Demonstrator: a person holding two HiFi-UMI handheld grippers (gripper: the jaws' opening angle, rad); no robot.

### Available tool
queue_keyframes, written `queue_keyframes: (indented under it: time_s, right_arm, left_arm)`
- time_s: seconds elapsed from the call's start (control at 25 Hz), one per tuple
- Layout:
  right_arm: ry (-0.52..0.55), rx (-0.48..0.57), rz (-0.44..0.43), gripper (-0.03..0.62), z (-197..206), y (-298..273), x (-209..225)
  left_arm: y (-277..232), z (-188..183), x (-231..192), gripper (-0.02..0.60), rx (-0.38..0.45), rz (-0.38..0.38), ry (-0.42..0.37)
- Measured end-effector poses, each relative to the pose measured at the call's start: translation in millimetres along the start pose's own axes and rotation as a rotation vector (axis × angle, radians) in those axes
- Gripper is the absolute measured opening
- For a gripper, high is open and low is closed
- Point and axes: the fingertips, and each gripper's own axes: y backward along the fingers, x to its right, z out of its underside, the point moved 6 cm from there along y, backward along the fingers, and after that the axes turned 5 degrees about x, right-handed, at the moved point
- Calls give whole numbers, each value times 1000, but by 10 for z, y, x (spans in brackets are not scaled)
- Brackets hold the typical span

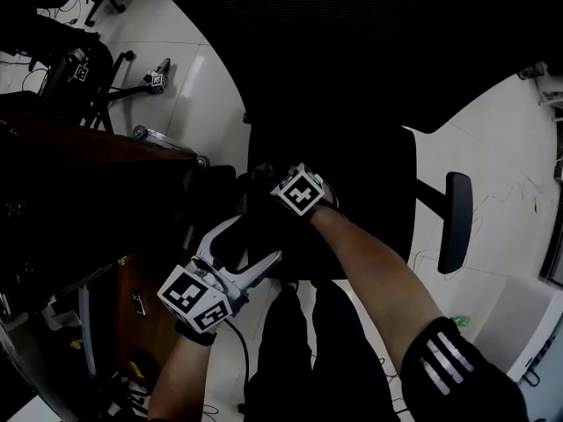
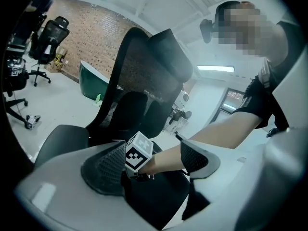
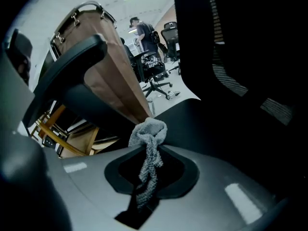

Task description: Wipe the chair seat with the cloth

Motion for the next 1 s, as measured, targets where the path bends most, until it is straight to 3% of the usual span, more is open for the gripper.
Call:
queue_keyframes:
  time_s: [0.36, 0.6, 0.88, 1.0]
  right_arm:
    - [-4, -116, 112, 51, 769, 584, 510]
    - [-126, -210, 225, 49, 1494, 1259, 911]
    - [-165, -219, 387, 49, 1827, 1906, 1293]
    - [-163, -220, 403, 49, 1859, 1969, 1336]
  left_arm:
    - [-210, 21, 175, 385, -18, 42, 0]
    - [-413, 83, 361, 383, -29, 81, 10]
    - [-546, 91, 552, 384, -48, 117, 5]
    - [-501, 108, 554, 383, -42, 115, 7]
